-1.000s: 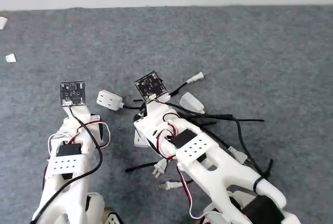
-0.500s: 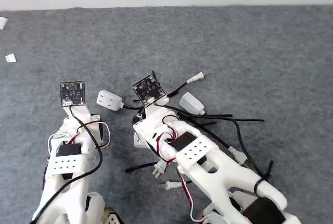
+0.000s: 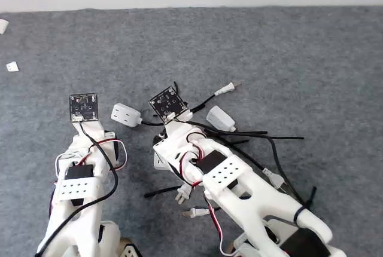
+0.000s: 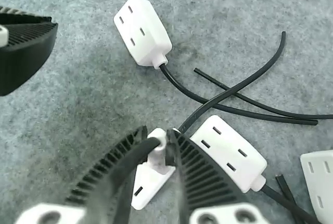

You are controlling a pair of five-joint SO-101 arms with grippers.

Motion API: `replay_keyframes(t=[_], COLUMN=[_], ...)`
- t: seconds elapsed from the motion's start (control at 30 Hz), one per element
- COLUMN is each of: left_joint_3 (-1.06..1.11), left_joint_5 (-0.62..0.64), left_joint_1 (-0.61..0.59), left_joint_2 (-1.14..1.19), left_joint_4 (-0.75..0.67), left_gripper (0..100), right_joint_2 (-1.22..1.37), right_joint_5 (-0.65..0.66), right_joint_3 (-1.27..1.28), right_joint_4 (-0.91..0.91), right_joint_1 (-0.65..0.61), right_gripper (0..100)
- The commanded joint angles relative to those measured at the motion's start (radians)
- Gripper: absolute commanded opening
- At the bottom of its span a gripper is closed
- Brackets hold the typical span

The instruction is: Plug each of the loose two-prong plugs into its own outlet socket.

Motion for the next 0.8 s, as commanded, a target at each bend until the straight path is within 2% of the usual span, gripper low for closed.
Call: replay_keyframes(t=[0.0,0.47,0.77], left_joint_3=[-0.05,-0.05,-0.05], left_joint_5=[-0.002,-0.002,-0.041], left_joint_1=[-0.006,-0.006,-0.006], left_joint_2=[0.0,0.0,-0.002], left_joint_4=[-0.011,-0.011,-0.011], left_gripper=[2,2,2], right_joint_2=[0.001,0.012,0.015], right_joint_5=[0.015,0.08,0.146], right_joint_3=[0.025,0.025,0.021], right_joint_4=[0.054,0.113,0.191], right_joint_1=[-0.012,0.012,-0.082], right_gripper=[0.8,0.8,0.8])
